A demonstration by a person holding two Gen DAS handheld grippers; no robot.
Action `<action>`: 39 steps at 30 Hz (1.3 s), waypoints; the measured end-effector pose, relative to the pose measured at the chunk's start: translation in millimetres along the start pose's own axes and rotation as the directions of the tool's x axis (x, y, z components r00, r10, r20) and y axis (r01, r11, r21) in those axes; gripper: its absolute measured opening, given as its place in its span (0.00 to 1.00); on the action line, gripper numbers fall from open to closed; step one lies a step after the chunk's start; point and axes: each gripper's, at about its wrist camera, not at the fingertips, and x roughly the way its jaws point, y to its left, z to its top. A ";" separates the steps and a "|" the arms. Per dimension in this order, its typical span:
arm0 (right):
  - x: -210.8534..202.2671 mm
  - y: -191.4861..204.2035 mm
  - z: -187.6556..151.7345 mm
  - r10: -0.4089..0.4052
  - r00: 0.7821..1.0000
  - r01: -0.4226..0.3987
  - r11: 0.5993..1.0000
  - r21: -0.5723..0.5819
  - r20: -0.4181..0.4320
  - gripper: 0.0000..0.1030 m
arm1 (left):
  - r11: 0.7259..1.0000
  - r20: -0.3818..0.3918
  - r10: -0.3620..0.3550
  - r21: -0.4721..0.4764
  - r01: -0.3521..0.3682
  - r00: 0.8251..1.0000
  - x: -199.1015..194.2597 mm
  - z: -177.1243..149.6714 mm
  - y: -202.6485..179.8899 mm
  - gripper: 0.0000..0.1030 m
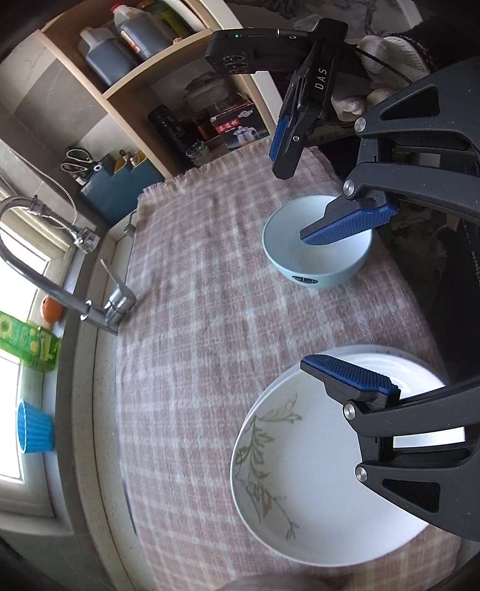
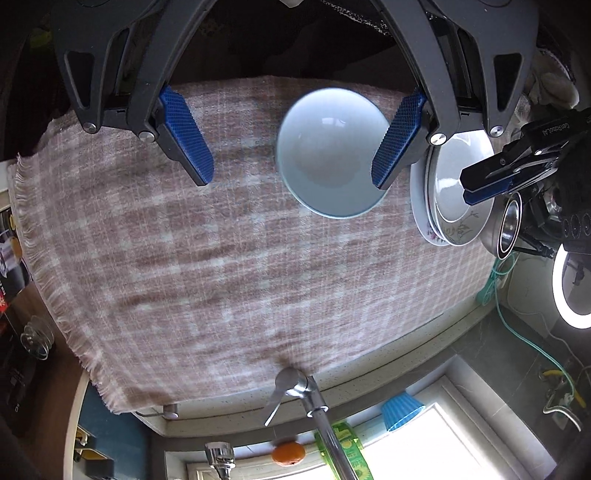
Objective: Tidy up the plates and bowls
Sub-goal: 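Move both grippers to the light blue bowl rim and close them, then lift the light blue bowl and lower it into the nested steel bowls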
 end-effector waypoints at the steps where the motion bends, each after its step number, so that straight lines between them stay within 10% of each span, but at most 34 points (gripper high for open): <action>1: 2.0 -2.6 -2.4 0.003 1.000 -0.003 1.000 0.005 -0.008 0.87 | 1.000 -0.010 -0.001 0.003 0.001 1.000 4.7 -1.5 -2.6 0.59; 25: 51.1 -24.9 -18.3 0.094 0.988 -0.084 0.993 0.084 -0.122 0.16 | 0.999 -0.144 -0.036 -0.004 0.036 0.989 66.5 -12.0 -12.8 0.14; 39: 49.3 -3.2 -6.1 0.095 0.988 -0.088 0.994 0.065 -0.120 0.10 | 0.999 -0.117 -0.047 -0.005 0.046 0.992 53.5 -6.5 -8.9 0.11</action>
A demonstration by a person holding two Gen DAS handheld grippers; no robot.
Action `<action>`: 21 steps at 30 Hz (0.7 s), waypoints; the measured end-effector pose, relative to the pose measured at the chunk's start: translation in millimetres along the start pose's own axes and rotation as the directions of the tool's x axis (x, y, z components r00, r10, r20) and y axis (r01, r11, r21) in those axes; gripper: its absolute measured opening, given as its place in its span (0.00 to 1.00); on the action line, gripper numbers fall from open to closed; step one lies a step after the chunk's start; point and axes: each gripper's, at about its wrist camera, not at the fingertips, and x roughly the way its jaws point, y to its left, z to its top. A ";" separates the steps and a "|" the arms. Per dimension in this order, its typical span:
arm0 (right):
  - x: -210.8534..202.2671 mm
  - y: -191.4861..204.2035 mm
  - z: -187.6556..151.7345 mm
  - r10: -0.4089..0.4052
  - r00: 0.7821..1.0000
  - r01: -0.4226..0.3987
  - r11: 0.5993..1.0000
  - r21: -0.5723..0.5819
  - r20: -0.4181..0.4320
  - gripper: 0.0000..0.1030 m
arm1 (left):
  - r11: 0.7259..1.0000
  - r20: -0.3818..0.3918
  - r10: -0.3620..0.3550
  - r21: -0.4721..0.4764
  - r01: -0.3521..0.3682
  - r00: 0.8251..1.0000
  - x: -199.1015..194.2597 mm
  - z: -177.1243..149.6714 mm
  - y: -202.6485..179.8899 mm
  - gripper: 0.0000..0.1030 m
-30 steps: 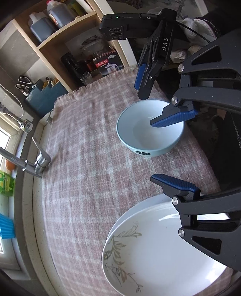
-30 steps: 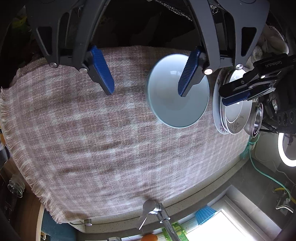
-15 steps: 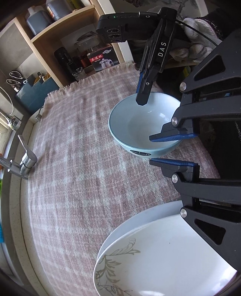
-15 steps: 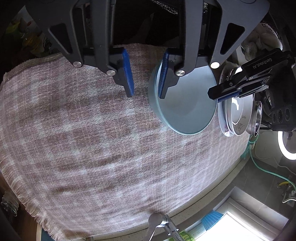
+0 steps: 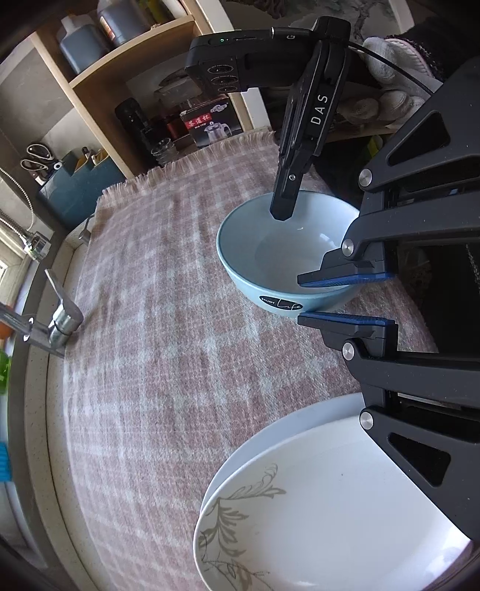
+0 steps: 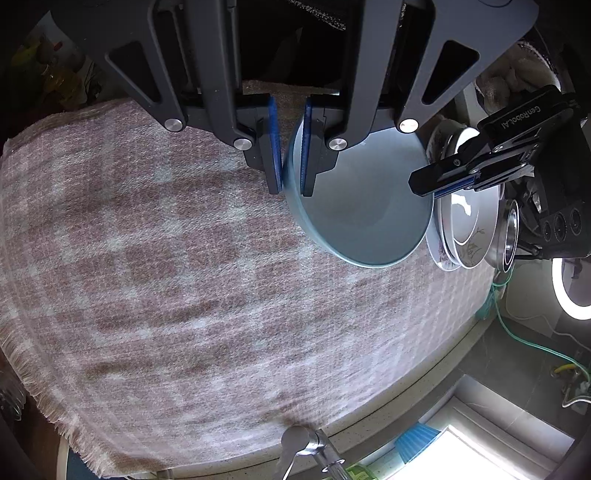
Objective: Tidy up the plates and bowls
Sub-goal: 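Lift the light blue bowl and lower it into the nested steel bowls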
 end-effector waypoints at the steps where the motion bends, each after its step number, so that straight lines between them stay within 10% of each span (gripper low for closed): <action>1: -1.8 3.1 1.4 0.001 1.000 -0.001 1.000 -0.004 0.004 0.10 | 1.000 0.007 -0.002 -0.003 0.002 1.000 -3.1 0.9 1.1 0.11; 21: -11.7 125.9 45.4 0.075 0.996 -0.067 0.978 -0.197 0.037 0.10 | 0.994 0.210 0.032 -0.108 -0.010 0.977 -100.1 10.1 59.5 0.11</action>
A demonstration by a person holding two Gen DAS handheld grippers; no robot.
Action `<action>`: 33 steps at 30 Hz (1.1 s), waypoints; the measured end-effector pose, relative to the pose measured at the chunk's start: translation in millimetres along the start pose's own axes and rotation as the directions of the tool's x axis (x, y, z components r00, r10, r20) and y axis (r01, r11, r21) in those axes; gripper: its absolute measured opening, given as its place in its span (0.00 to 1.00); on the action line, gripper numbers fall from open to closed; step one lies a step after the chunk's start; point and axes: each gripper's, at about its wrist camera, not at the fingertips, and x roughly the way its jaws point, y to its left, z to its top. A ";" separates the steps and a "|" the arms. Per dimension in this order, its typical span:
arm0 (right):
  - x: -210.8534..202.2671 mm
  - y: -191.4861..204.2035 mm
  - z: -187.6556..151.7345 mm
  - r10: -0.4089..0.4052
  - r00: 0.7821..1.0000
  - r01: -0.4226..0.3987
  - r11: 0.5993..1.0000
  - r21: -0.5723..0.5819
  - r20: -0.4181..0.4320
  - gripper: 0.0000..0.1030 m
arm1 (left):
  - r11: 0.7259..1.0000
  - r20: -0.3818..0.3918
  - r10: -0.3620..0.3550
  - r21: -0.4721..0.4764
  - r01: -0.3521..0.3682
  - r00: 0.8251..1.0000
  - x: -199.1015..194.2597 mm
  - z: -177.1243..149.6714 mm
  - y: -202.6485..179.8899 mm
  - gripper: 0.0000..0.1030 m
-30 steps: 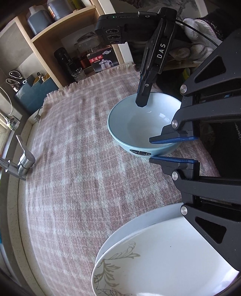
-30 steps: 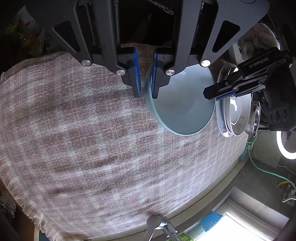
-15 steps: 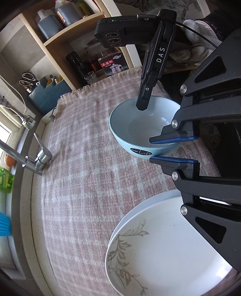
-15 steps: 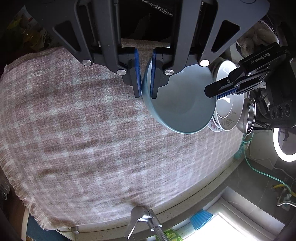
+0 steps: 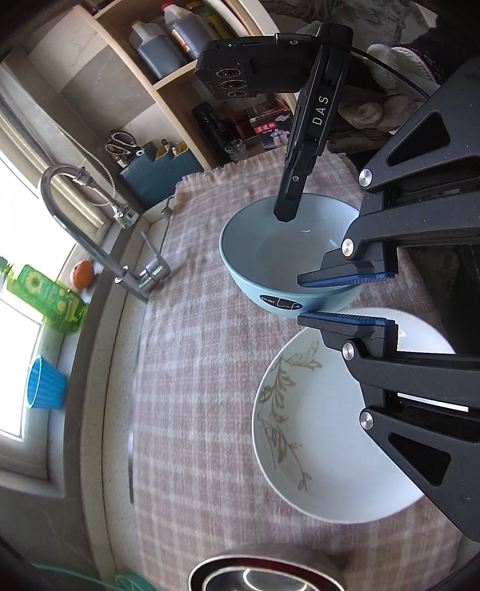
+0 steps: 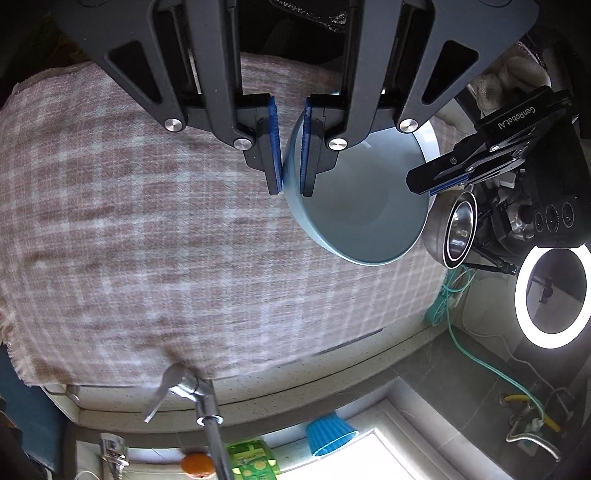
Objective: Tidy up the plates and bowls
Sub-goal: 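Lift the light blue bowl and lower it into the nested steel bowls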
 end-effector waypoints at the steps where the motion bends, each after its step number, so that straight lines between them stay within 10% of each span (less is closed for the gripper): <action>1: 2.1 7.8 3.5 0.005 1.000 -0.005 1.000 -0.015 -0.003 0.10 | 1.000 0.011 0.005 -0.009 -0.005 1.000 -5.4 0.9 5.5 0.11; 33: 119.5 235.4 61.8 0.097 0.990 -0.124 0.938 -0.323 -0.098 0.10 | 0.921 0.172 0.215 -0.363 -0.141 0.961 -129.5 -5.3 183.3 0.11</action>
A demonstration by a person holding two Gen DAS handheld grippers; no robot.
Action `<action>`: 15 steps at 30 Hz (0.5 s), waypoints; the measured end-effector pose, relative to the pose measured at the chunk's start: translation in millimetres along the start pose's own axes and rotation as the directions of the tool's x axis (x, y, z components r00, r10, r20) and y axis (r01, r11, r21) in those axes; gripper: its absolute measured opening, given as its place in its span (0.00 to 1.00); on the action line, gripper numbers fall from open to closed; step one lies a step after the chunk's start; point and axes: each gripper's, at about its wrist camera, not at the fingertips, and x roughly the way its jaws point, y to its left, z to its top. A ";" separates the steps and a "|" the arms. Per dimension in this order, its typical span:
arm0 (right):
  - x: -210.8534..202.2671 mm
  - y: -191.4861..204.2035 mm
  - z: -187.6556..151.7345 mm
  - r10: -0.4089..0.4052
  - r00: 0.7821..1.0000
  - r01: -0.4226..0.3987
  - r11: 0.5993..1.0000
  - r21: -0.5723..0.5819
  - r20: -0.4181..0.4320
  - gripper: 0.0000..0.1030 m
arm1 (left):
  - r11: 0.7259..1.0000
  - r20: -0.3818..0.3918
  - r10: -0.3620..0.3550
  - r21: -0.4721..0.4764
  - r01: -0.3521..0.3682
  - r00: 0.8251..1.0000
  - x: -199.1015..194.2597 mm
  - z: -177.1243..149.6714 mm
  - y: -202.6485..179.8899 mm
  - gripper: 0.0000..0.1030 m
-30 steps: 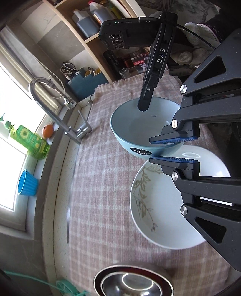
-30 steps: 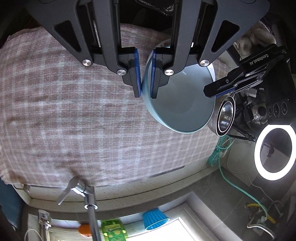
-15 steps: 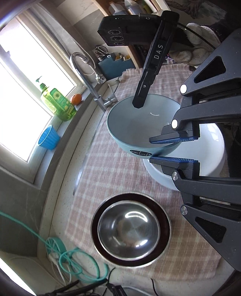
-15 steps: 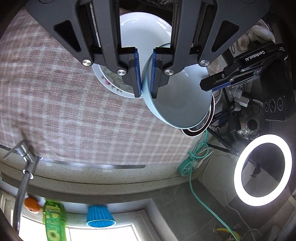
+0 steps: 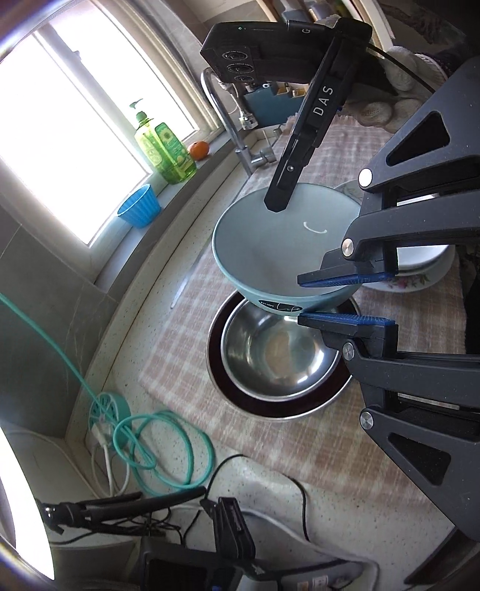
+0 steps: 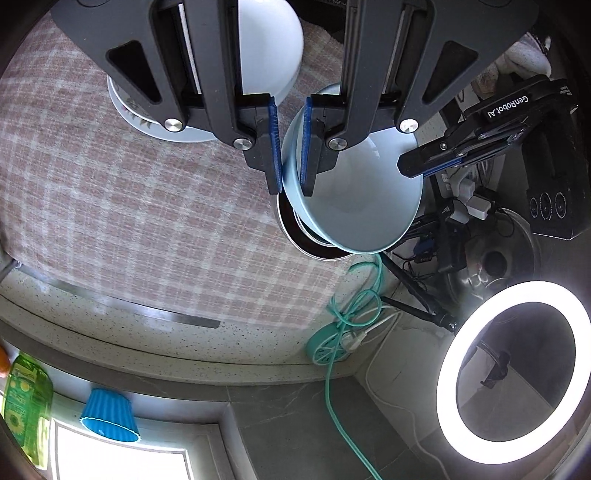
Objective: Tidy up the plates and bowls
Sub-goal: 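Lift the light blue bowl and lower it into the nested steel bowls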
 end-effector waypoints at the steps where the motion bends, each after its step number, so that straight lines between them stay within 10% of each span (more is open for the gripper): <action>1: 4.1 3.1 2.8 -0.002 1.000 0.002 1.000 -0.003 -0.004 0.10 | 1.000 0.000 0.004 -0.006 -0.004 1.000 0.3 2.0 3.4 0.11; 15: 52.6 13.4 13.3 -0.022 0.995 0.022 1.000 -0.002 -0.094 0.10 | 0.996 -0.035 0.031 -0.077 -0.034 0.999 12.3 11.8 39.4 0.11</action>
